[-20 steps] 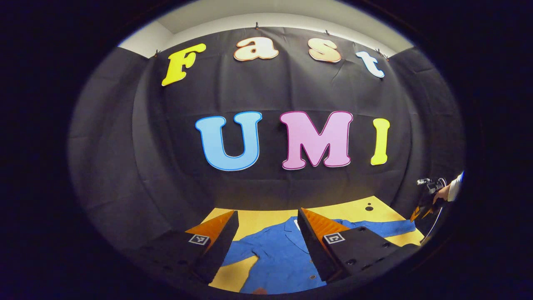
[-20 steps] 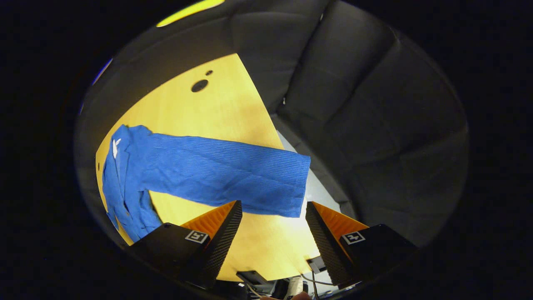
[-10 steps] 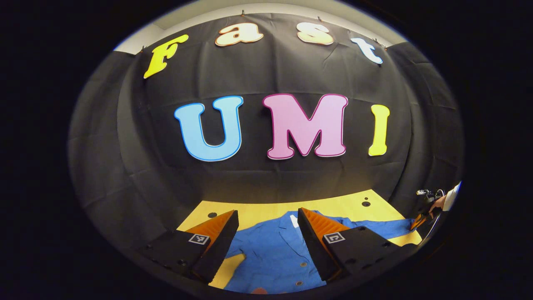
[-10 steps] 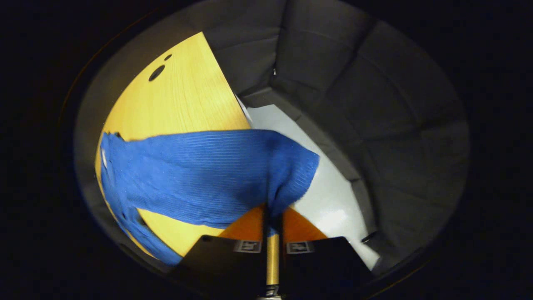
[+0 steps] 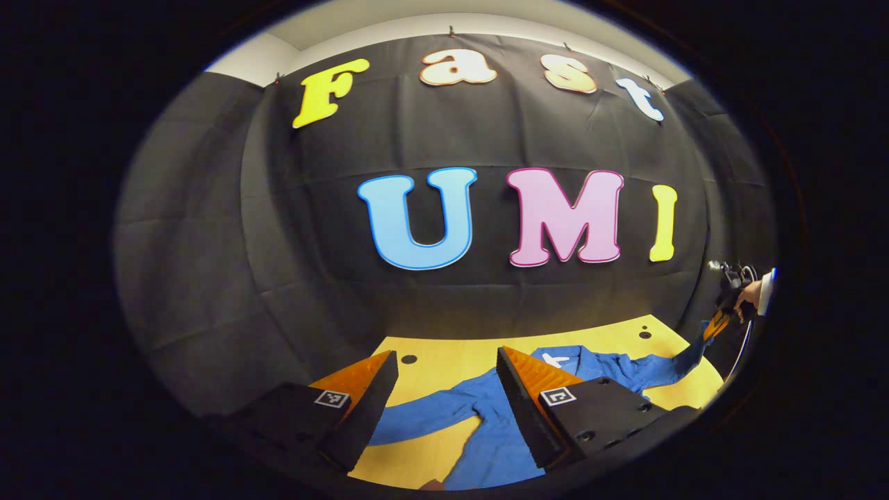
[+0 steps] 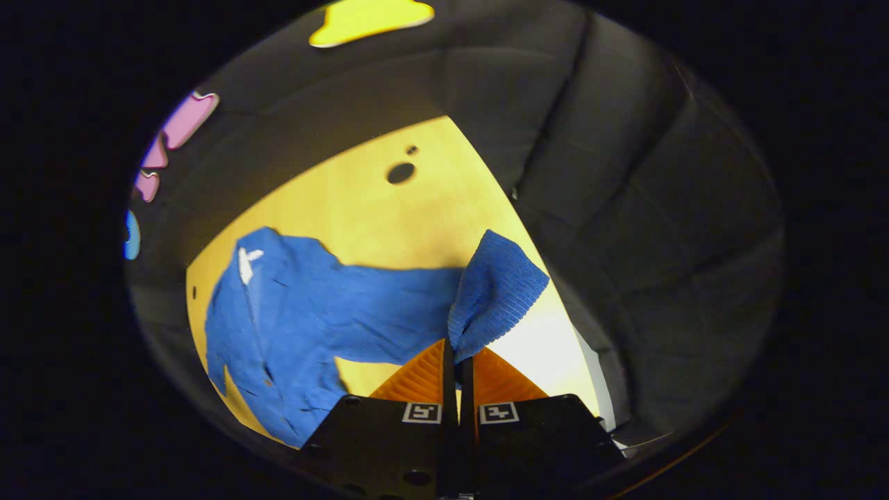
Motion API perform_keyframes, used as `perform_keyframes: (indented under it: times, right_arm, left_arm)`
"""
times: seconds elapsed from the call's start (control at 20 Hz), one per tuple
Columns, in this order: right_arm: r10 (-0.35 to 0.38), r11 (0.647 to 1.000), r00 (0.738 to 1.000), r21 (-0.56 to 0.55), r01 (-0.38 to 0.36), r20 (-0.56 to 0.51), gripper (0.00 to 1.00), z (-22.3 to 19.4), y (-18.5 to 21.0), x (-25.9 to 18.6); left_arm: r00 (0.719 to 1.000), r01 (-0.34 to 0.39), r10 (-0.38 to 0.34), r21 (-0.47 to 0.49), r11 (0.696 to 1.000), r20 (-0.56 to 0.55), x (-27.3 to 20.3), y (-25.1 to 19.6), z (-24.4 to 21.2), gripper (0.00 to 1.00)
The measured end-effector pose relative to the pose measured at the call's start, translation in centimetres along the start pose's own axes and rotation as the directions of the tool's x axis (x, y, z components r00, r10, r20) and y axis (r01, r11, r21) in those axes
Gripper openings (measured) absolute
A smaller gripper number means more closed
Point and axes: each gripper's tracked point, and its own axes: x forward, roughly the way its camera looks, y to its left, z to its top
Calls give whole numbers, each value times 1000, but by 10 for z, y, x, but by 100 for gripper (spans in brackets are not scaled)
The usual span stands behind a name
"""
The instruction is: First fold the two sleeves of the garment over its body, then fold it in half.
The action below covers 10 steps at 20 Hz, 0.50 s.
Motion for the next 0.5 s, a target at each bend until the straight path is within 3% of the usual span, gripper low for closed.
perform_keyframes:
  times: [0.2,0.35,0.5]
  right_arm:
    - [90,978,982,-202,-56,163,5,50,124,-62]
    - [188,942,970,-308,-134,156,5,50,223,-81]
    - [264,916,958,-339,-213,113,5,33,318,-59]
  left_arm:
    - [998,-64,64,-13,998,4,-14,54,-15,82]
    - [993,-115,114,-61,992,-11,-17,88,-29,82]
    - [987,-160,157,-93,983,-38,-23,113,-42,82]
